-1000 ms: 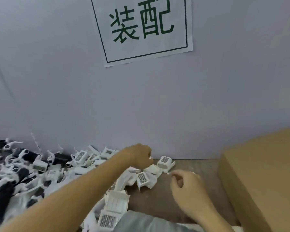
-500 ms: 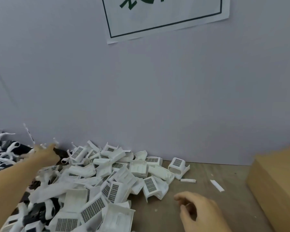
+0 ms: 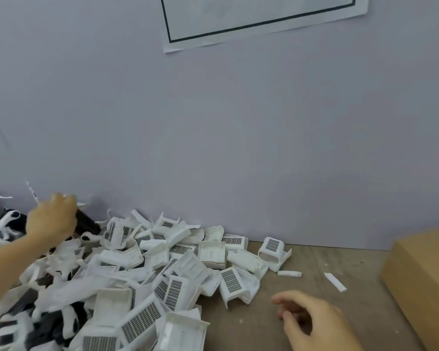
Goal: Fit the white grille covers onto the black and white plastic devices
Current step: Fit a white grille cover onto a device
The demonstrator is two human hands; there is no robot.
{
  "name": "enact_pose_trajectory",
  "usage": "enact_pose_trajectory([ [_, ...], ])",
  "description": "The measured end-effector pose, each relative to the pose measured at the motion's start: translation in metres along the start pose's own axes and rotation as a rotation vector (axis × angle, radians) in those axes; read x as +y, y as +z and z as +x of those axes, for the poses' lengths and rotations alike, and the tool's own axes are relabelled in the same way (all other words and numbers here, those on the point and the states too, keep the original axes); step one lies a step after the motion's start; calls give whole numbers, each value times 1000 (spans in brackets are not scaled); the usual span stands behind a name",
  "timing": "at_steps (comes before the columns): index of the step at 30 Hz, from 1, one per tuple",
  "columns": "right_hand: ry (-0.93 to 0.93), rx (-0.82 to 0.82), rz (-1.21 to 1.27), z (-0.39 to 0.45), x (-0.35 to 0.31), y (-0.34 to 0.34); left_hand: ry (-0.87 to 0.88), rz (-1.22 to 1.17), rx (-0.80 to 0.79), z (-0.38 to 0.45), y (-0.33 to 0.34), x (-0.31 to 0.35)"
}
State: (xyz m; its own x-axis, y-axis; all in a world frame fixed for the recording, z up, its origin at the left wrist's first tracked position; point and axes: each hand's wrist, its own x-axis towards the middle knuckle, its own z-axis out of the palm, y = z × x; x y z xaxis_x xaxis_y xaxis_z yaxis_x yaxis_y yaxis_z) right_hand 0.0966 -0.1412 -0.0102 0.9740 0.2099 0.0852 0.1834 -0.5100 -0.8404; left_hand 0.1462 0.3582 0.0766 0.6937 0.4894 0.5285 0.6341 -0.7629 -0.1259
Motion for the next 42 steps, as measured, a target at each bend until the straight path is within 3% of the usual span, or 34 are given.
enact_pose_trajectory([
  [3,-5,0,17,0,2,1,218,83,180,-1,-51,15],
  [6,0,8,67,0,2,1,345,-124,238,-5,-107,46],
  [10,61,5,344,-3,-5,-3,333,-713,144,-49,-165,113],
  [13,263,-199,823,-10,-18,-15,283,-1195,-70,-110,-192,169],
  [17,316,-435,1260,-24,-26,-37,252,-1414,-234,-190,-203,243],
  [20,306,-289,1373,-29,-23,-47,188,-1505,-181,-239,-201,276],
  [23,254,-104,1265,-28,-17,-47,5,-1669,-129,-268,-190,282],
  [25,205,1,1158,-23,-15,-44,-123,-1766,-176,-278,-182,279],
  [29,47,189,908,-16,-9,-37,-378,-1899,-391,-273,-170,274],
  [32,-32,255,832,-16,-11,-32,-537,-2130,-629,-268,-169,273],
  [34,-43,329,838,-16,-12,-31,-650,-2261,-687,-268,-169,274],
  [36,-49,424,848,-15,-12,-32,-736,-2230,-725,-267,-168,275],
  [38,-66,513,781,-16,-12,-33,-652,-2102,-865,-268,-171,277],
  [40,-130,553,616,-20,-11,-33,-450,-1994,-1017,-269,-176,280],
  [42,-263,504,408,-23,-11,-32,-395,-1986,-1018,-269,-177,283],
])
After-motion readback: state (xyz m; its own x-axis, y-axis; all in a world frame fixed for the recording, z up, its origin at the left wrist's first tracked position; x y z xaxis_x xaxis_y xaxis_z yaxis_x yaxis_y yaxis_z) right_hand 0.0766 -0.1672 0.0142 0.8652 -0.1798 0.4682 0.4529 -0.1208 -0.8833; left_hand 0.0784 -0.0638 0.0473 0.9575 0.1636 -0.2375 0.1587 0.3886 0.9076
